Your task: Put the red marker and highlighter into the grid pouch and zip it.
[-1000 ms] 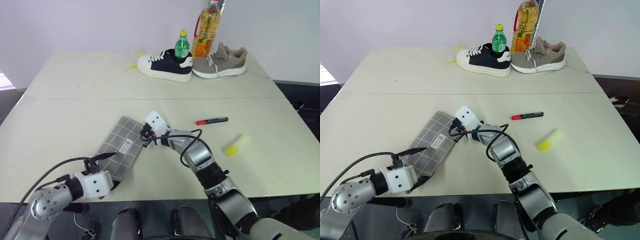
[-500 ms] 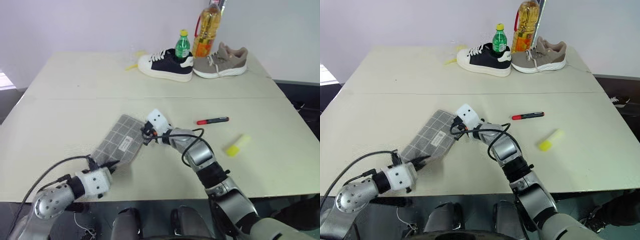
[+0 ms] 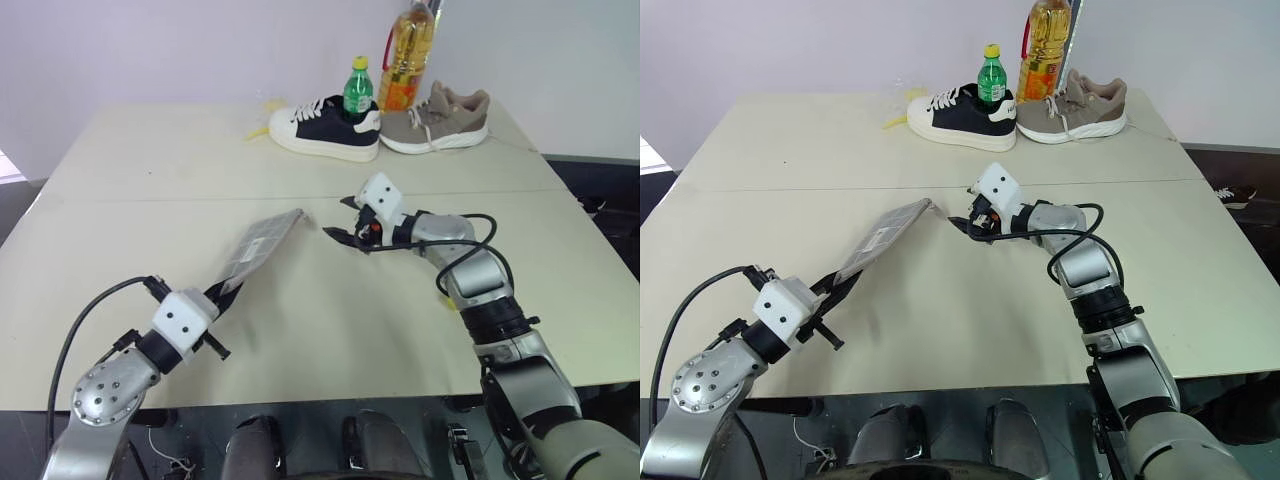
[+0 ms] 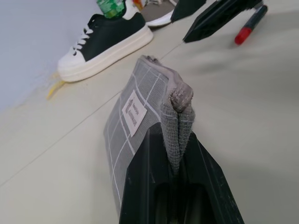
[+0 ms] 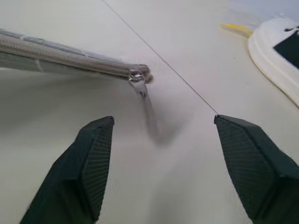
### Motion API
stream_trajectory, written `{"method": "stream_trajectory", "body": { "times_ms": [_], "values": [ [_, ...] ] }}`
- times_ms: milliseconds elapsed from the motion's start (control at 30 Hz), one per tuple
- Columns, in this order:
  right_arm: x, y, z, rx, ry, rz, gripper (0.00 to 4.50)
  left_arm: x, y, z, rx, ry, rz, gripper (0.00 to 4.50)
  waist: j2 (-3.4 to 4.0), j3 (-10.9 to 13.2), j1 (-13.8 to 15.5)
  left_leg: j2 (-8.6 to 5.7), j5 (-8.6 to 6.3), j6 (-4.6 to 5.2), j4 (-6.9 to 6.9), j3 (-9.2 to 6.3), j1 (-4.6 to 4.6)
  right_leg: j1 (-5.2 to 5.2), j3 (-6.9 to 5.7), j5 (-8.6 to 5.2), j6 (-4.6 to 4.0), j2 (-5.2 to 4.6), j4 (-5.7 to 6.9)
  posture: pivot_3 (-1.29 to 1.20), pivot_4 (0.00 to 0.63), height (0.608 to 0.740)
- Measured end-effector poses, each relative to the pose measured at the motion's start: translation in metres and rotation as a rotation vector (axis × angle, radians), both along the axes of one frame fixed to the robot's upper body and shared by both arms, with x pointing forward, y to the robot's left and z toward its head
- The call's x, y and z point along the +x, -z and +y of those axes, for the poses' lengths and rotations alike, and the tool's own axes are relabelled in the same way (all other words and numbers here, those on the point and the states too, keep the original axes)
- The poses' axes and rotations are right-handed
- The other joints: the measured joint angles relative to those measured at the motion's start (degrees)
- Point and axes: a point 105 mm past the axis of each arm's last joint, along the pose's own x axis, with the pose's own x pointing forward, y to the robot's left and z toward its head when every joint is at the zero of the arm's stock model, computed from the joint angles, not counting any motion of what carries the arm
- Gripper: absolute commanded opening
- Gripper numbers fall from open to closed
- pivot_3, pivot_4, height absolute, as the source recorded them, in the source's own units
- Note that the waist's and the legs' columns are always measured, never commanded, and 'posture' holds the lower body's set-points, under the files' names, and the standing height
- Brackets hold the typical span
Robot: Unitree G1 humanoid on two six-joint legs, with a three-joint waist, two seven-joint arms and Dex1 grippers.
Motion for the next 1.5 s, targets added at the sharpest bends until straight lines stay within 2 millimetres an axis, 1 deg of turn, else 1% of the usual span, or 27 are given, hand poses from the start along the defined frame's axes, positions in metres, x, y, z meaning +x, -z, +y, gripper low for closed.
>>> {"method": "stream_trajectory", "body": {
  "times_ms": [133, 233, 267, 300, 333, 367, 400, 433, 467, 500, 667, 767, 900, 1033, 1133, 1300, 1500],
  "values": [
    [0.004, 0.008, 0.011, -0.003, 0.005, 0.041, 3.66, -0.003, 0.001, -0.009, -0.002, 0.042, 0.015, 0.0, 0.01, 0.01, 0.05, 0.02, 0.0, 0.0, 0.02, 0.0, 0.0, -0.09, 0.0, 0.0, -0.01, -0.04, -0.01, 0.0, 0.15, 0.705],
    [0.007, 0.017, 0.014, 0.009, 0.034, 0.088, 3.66, -0.004, 0.0, -0.012, -0.003, 0.051, 0.01, 0.0, 0.02, 0.01, 0.18, 0.03, 0.0, 0.0, 0.03, -0.01, 0.0, -0.15, 0.0, -0.01, -0.02, -0.11, -0.01, 0.0, 0.15, 0.705],
    [0.008, 0.019, 0.016, 0.013, 0.042, 0.102, 3.13, -0.004, -0.001, -0.012, -0.003, 0.053, 0.011, 0.0, 0.03, 0.02, 0.17, 0.02, 0.0, 0.0, 0.03, 0.0, 0.0, -0.15, 0.0, -0.01, -0.02, -0.13, -0.01, 0.0, 0.15, 0.705],
    [0.01, 0.021, 0.017, 0.016, 0.048, 0.113, 2.82, -0.004, 0.0, -0.013, -0.004, 0.056, 0.014, 0.0, 0.03, 0.02, 0.14, 0.02, 0.0, 0.0, 0.03, 0.0, -0.01, -0.13, 0.0, 0.0, -0.02, -0.15, -0.01, 0.0, 0.15, 0.705],
    [0.01, 0.022, 0.018, 0.019, 0.052, 0.12, 2.37, -0.005, 0.0, -0.015, -0.005, 0.06, 0.015, 0.0, 0.02, 0.01, 0.13, 0.01, 0.0, 0.0, 0.03, 0.0, -0.01, -0.11, 0.0, 0.0, -0.02, -0.15, -0.01, 0.0, 0.15, 0.705],
    [0.011, 0.022, 0.019, 0.02, 0.055, 0.125, 1.83, -0.005, 0.0, -0.016, -0.006, 0.064, 0.015, 0.0, 0.02, 0.02, 0.14, 0.01, 0.0, 0.0, 0.03, 0.0, -0.01, -0.1, 0.0, 0.0, -0.02, -0.15, -0.01, 0.0, 0.15, 0.705],
    [0.011, 0.022, 0.019, 0.02, 0.057, 0.128, 1.39, -0.005, 0.0, -0.016, -0.007, 0.067, 0.016, 0.0, 0.03, 0.02, 0.15, 0.01, 0.0, -0.01, 0.03, 0.0, -0.01, -0.11, 0.0, 0.0, -0.02, -0.16, 0.0, 0.0, 0.15, 0.705],
    [0.012, 0.022, 0.02, 0.02, 0.06, 0.129, 0.8, -0.005, 0.0, -0.017, -0.007, 0.07, 0.016, 0.0, 0.03, 0.02, 0.15, 0.01, 0.0, -0.01, 0.03, 0.0, -0.01, -0.11, 0.0, 0.0, -0.02, -0.16, 0.0, 0.0, 0.15, 0.705],
    [0.012, 0.021, 0.02, 0.02, 0.063, 0.131, 0.32, -0.006, -0.001, -0.017, -0.007, 0.071, 0.015, 0.0, 0.02, 0.01, 0.14, 0.01, 0.0, 0.0, 0.03, 0.0, -0.01, -0.1, 0.0, 0.0, -0.02, -0.16, 0.0, 0.0, 0.15, 0.705],
    [0.012, 0.022, 0.019, 0.02, 0.065, 0.133, 0.03, -0.005, -0.001, -0.018, -0.007, 0.071, 0.013, 0.0, 0.02, 0.01, 0.14, 0.01, 0.0, -0.01, 0.03, 0.0, -0.01, -0.1, 0.0, 0.0, -0.02, -0.16, 0.0, 0.0, 0.15, 0.705],
    [0.011, 0.02, 0.018, -0.005, 0.059, 0.126, 0.03, -0.004, -0.001, -0.018, 0.009, 0.073, 0.01, 0.0, 0.03, 0.02, 0.16, 0.01, 0.0, -0.01, 0.03, 0.0, -0.01, -0.1, 0.0, 0.0, -0.01, -0.16, 0.0, 0.0, 0.15, 0.705],
    [0.004, 0.018, 0.013, -0.1, 0.018, 0.075, 0.03, 0.003, -0.001, -0.021, 0.03, 0.076, -0.003, 0.0, 0.05, 0.03, 0.33, -0.03, 0.0, 0.0, 0.04, -0.01, -0.01, -0.16, -0.02, 0.0, -0.02, -0.21, -0.02, 0.0, 0.15, 0.705],
    [-0.007, 0.019, 0.01, -0.171, -0.034, 0.038, 0.03, 0.017, 0.004, -0.037, 0.007, 0.093, 0.002, 0.0, 0.04, 0.02, 0.37, -0.08, 0.0, 0.0, 0.06, 0.01, -0.03, 0.05, -0.03, 0.0, 0.0, -0.25, -0.01, 0.0, 0.15, 0.705],
    [-0.01, 0.013, 0.007, -0.206, -0.046, 0.0, 0.03, 0.023, 0.012, -0.056, -0.027, 0.117, 0.02, 0.0, 0.03, 0.02, 0.17, -0.07, 0.01, 0.0, 0.06, 0.0, -0.02, 0.04, -0.03, 0.0, 0.0, -0.18, 0.01, 0.0, 0.15, 0.705],
    [-0.018, 0.009, 0.009, -0.238, -0.093, -0.027, 0.03, 0.036, 0.015, -0.07, -0.044, 0.118, 0.018, 0.0, 0.04, 0.02, 0.33, -0.08, 0.01, 0.0, 0.1, -0.01, -0.01, 0.08, -0.03, 0.01, 0.0, -0.16, 0.0, 0.0, 0.15, 0.705],
    [-0.029, 0.004, 0.012, -0.288, -0.157, -0.068, 0.03, 0.053, 0.015, -0.082, -0.056, 0.109, 0.001, 0.0, 0.03, 0.02, 0.46, -0.12, 0.01, 0.0, 0.1, -0.01, -0.01, 0.1, -0.03, 0.01, 0.01, -0.17, -0.01, 0.0, 0.15, 0.705],
    [-0.035, 0.004, 0.006, -0.353, -0.196, -0.087, 0.03, 0.071, 0.014, -0.088, -0.064, 0.093, -0.022, 0.0, 0.03, 0.02, 0.54, -0.14, 0.01, 0.01, 0.13, -0.01, 0.0, 0.12, -0.05, 0.01, 0.01, -0.16, -0.01, 0.0, 0.15, 0.705]
  ]
}}
